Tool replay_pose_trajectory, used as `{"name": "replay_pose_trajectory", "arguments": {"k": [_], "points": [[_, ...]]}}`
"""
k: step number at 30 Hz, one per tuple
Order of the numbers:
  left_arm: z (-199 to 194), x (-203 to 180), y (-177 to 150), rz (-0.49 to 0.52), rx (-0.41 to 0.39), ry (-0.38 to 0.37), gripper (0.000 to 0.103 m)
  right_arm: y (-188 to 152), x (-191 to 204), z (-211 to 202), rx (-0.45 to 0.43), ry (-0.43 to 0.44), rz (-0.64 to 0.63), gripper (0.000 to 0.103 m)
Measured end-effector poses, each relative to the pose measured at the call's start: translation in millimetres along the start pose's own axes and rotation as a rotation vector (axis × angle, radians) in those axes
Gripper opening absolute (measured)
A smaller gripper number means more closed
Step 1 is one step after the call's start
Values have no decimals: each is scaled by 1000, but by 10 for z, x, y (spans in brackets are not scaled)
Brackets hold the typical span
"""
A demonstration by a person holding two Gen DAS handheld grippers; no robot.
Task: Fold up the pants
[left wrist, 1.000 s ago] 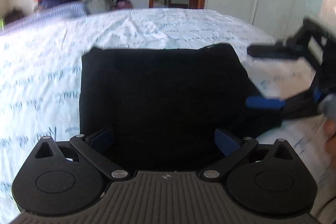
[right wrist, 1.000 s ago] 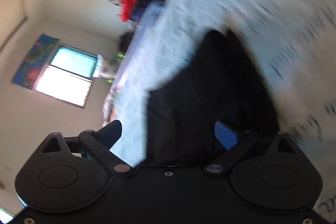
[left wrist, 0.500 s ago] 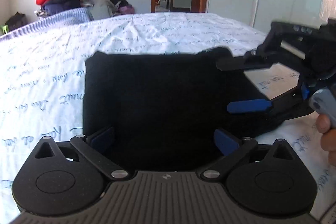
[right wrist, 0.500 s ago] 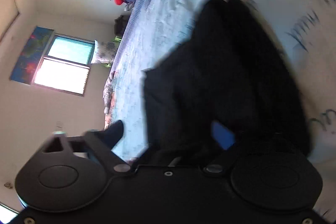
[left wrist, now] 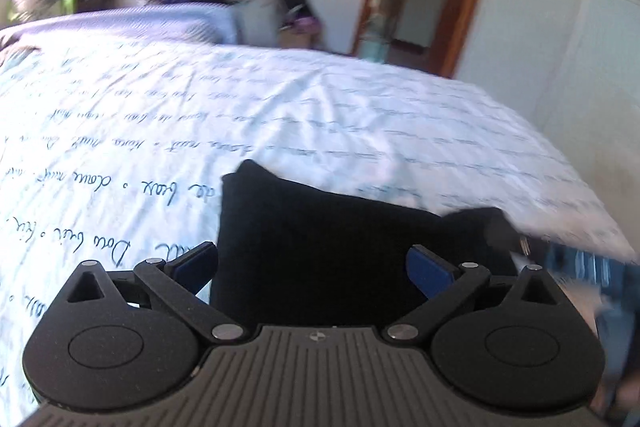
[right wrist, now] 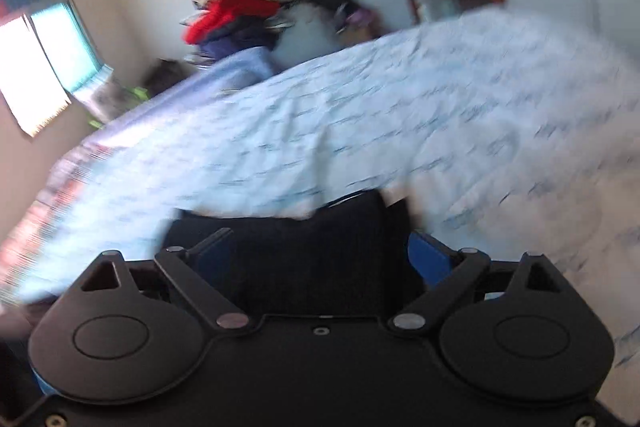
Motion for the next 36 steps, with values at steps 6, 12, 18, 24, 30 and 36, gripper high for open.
{"name": "replay_pose_trajectory", "arguments": {"k": [6,12,18,24,30,36], "points": [[345,230,-314,-23,75,66,103,-346,-270,124,23,-51,-8,97],[296,227,-362,12,7,83,103,-365,-245,92,42,-61,-38,103],[259,183,-401,18,-65,69,103,-386,-226,82,38,-58,-32,103],[287,190,-401,7,-59,56,103,-385,-226,92,41,-60,-33,103],[274,183,-408,13,-59,64,103,-384,-226,89,41,-60,-33,103],[139,254,-498,7,-15,88,103,-369,-193,-11,85,-65,-15,103]]}}
Point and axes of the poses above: each gripper's, at about its wrist camera, not at the fingertips, and z roughly the way its jaws point, x to its left, y to its top, the point moved 9 cm from there along z, roughly the way its jaws point, and after that the axes turned 10 degrees about y, right-handed, at the moved point
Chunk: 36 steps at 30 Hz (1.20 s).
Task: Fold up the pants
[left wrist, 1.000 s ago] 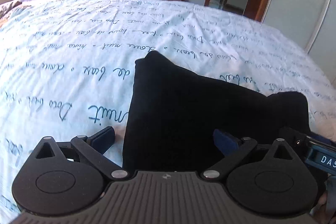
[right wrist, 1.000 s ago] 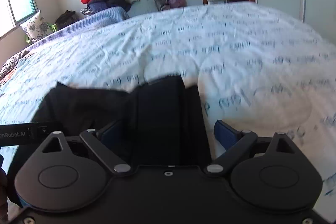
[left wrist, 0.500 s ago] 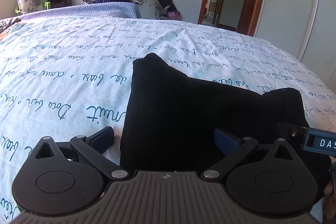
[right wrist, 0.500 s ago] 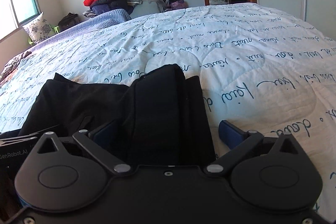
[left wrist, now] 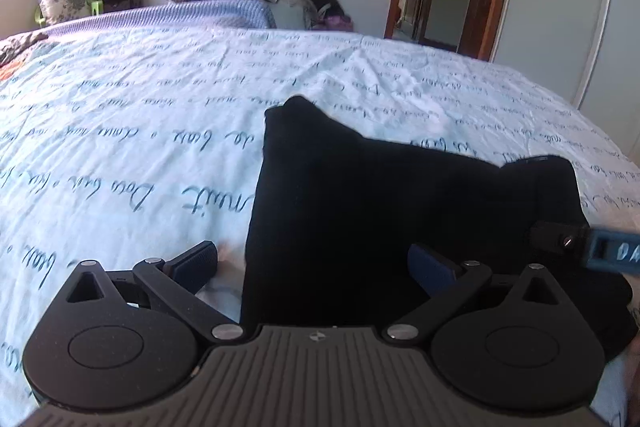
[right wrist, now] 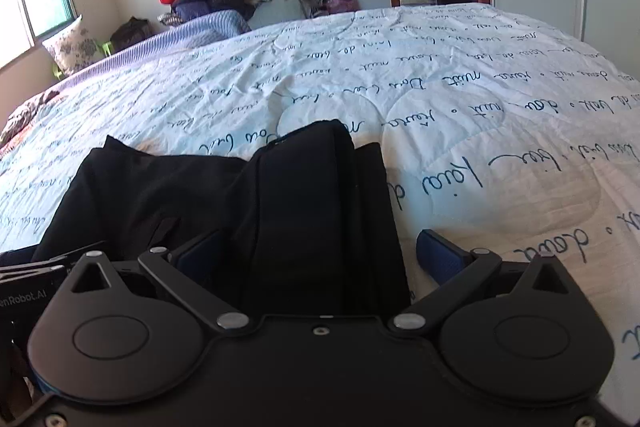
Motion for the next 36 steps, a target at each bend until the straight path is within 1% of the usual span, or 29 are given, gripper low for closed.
{"name": "replay_pose_trajectory", "arguments": {"k": [1,2,4,6,7,8,9,10,11,12,13,14,15,16,18,20,21,22,24,26,27,28,30,31,32,33,34,35,36], "points": [[-57,31,-11,-14,14,-2,103,16,4,-87,-13,10,33,103],[-119,50,-33,-22,27,-13,103,45,18,-192,-44,36,69,103],[-241,48,-98,-1,26,-32,103,143,73,-420,-111,145,158,103],[-330,35,-183,37,-2,-18,103,214,164,-575,-154,300,253,103],[-377,36,-209,48,-16,-3,103,206,217,-580,-143,379,299,103],[-438,38,-212,51,-33,6,103,166,278,-535,-100,459,340,103],[-500,28,-205,55,-42,3,102,96,309,-452,-45,507,371,103],[-570,3,-188,61,-47,-15,101,-6,285,-333,19,514,404,103],[-643,-31,-167,68,-57,-43,102,-81,232,-256,35,514,420,102],[-720,-76,-145,84,-73,-73,102,-84,206,-270,3,546,428,102],[-786,-123,-134,106,-89,-94,102,-71,185,-283,5,559,465,102],[-836,-172,-131,134,-100,-107,102,-39,172,-293,30,552,511,102],[-864,-223,-136,159,-103,-118,102,21,186,-317,49,539,547,103],[-863,-275,-152,178,-98,-129,102,111,222,-347,42,545,557,103],[-812,-350,-216,197,-75,-154,102,349,361,-398,0,610,525,103],[-707,-393,-308,228,-46,-137,103,516,458,-317,-7,630,492,103],[-684,-405,-350,248,-54,-131,103,543,480,-223,13,621,481,103],[-676,-407,-383,267,-69,-128,103,528,459,-88,52,601,481,103],[-692,-402,-421,296,-76,-137,103,331,314,232,174,512,513,101],[-722,-372,-398,315,-82,-159,102,308,270,199,119,569,552,100],[-740,-357,-343,328,-94,-177,102,313,261,156,116,570,577,100],[-751,-343,-254,339,-119,-189,102,335,268,111,108,566,598,102],[-729,-344,17,360,-179,-193,102,453,287,11,38,597,624,102],[-676,-354,156,365,-195,-194,102,515,307,-12,13,619,628,102],[-594,-378,277,364,-193,-210,102,571,307,-13,0,632,640,103],[-476,-421,377,358,-176,-243,103,615,313,16,-8,640,659,103],[-328,-454,445,350,-146,-260,103,653,304,66,-7,645,681,103],[-144,-482,465,340,-89,-269,103,684,300,123,-3,649,696,103],[70,-501,421,326,4,-274,103,712,278,187,3,653,703,103]]}}
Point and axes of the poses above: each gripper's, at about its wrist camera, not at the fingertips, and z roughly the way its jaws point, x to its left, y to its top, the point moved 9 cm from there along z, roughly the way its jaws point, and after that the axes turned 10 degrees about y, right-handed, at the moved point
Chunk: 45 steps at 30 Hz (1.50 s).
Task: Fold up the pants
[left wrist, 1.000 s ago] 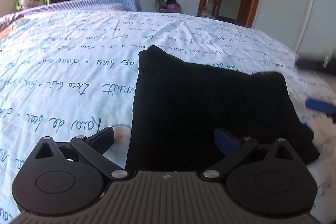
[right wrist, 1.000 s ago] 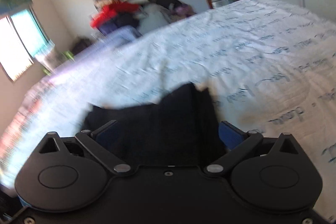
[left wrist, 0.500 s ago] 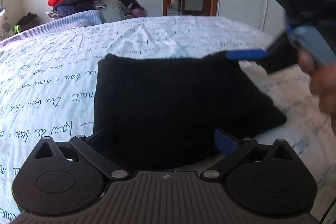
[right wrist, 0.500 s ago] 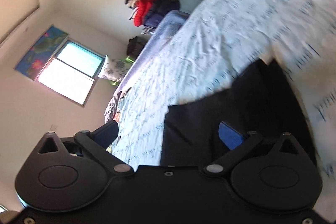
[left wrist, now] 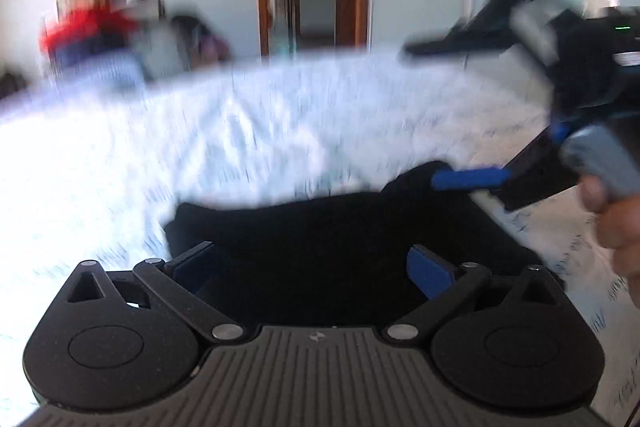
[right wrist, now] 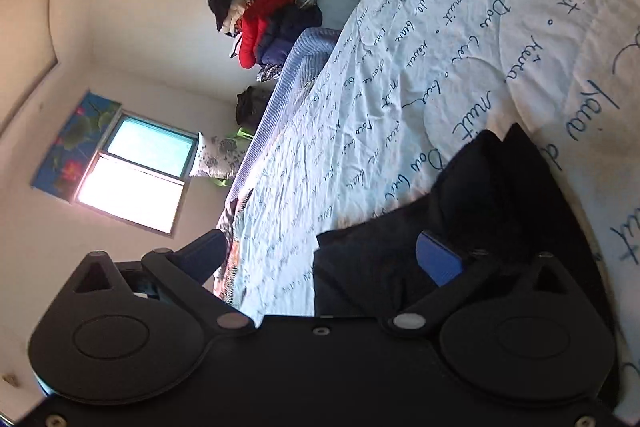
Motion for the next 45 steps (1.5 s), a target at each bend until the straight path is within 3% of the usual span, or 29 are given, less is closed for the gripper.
{"name": "replay_pose_trajectory", "arguments": {"k": [1,2,3,5,8,11,14,16,18,21,23,28,31,34,38,39,40,42,43,45], "points": [[174,12,-89,-32,90,9,101,36,-76,58,15,-11,8,103],[247,18,-145,-53,100,7,103,62,-211,101,42,-49,13,103],[207,8,-168,-49,37,3,103,88,-337,156,64,-79,9,101],[134,-34,-274,3,-36,16,103,171,-439,131,54,-52,36,96],[25,-13,-348,4,-110,44,103,288,-214,111,1,-88,12,101],[-68,22,-457,-29,-158,45,103,184,269,377,67,123,10,103],[-72,45,-471,-50,-173,50,103,-175,497,998,296,213,71,103],[-58,22,-476,-40,-165,59,103,-436,418,1438,428,171,99,103],[-109,44,-514,-38,-163,59,103,-613,199,1783,482,90,143,103],[-91,85,-501,-61,-155,54,103,-697,-61,2123,516,22,173,103],[-110,110,-515,-76,-151,45,103,-630,-108,2193,497,25,224,103],[-103,114,-503,-77,-153,39,103,-407,97,2005,405,-8,131,103],[-108,134,-506,-85,-157,35,103,-398,401,1558,384,104,59,103],[-113,125,-501,-85,-157,36,103,-381,411,1005,312,115,10,103],[-119,115,-518,-83,-156,37,103,-419,-66,520,246,23,64,103],[-127,102,-532,-78,-156,40,103,-433,-196,490,246,0,78,100],[-121,104,-537,-74,-154,44,103,-425,-255,457,242,1,75,90],[-122,100,-542,-71,-154,50,103,-402,-169,369,221,-22,57,93],[-123,100,-544,-72,-153,51,103,-381,-64,308,202,-27,15,98],[-126,92,-545,-69,-153,58,103,-378,196,151,178,-29,-135,98]]}}
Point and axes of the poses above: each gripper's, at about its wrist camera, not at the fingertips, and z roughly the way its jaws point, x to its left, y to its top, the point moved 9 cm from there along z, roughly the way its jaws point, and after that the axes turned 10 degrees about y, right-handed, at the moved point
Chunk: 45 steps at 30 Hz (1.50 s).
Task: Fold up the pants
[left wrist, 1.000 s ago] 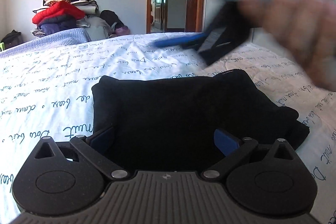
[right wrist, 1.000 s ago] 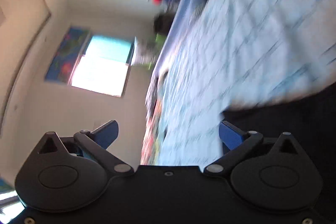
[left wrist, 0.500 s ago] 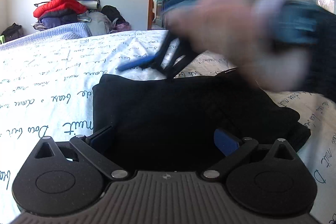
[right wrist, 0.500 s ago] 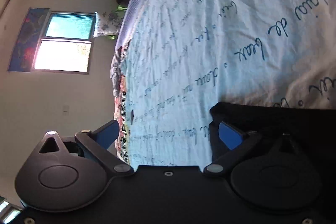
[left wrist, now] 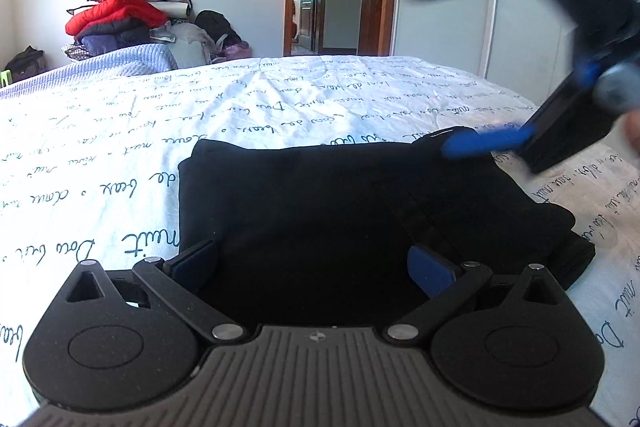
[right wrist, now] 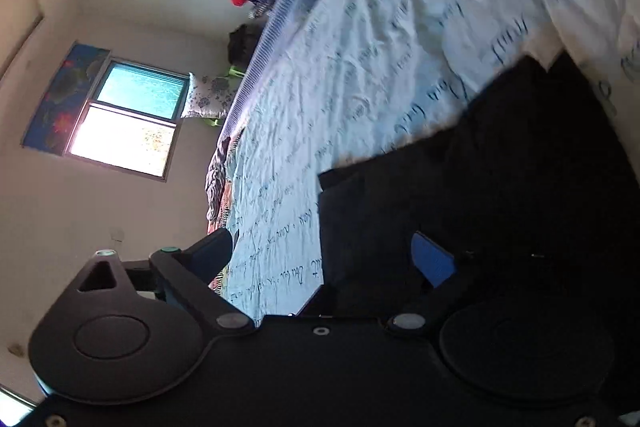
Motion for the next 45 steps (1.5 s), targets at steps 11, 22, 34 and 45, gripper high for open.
{"name": "replay_pose_trajectory", "arguments": {"k": [11,22,34,45], "points": [[-62,-49,10,30,-9,78,103,-302,-533,-682,-92,16,129,101],[-650,-160,87,-39,-44,33,102,-427,-429,-847,-99,-2,50,103],[-654,-477,-53,-9,38,-5,102,-366,-302,-808,-82,-7,29,103],[-633,-388,-137,2,39,62,102,-454,-487,-551,-35,-86,-92,103]]}}
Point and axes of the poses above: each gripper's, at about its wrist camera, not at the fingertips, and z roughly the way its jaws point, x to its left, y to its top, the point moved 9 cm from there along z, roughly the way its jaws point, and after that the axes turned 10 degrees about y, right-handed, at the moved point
